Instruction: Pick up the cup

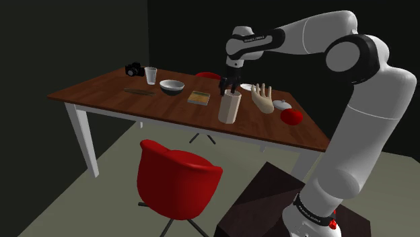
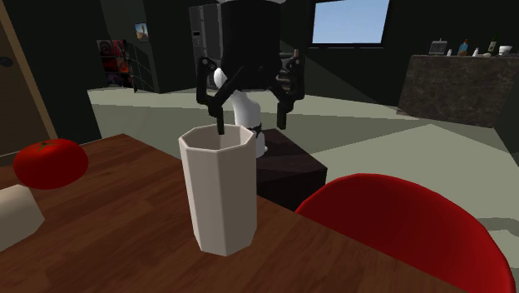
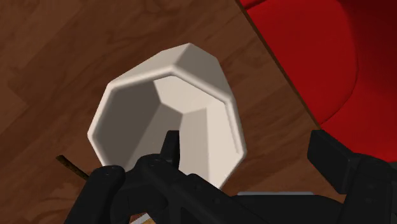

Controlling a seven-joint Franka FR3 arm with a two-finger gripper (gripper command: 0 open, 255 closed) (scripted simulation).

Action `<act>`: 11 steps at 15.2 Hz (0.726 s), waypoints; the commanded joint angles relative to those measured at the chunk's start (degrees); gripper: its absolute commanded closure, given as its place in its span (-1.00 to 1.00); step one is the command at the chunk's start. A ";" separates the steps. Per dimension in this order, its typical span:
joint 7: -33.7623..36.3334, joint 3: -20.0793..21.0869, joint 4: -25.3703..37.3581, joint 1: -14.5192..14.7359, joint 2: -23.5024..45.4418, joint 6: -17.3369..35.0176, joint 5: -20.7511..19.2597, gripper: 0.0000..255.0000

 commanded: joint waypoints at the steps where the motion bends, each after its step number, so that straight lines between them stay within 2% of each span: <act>1: -0.43 -0.09 0.43 -0.21 1.24 0.85 0.44 -1.00; 8: -0.60 -0.05 -2.75 -0.25 2.16 4.92 0.72 -1.00; 9: -0.62 -0.06 -2.81 -0.26 2.12 4.93 0.71 1.00; 11: -0.59 -0.05 -2.81 -0.25 2.09 4.92 0.71 1.00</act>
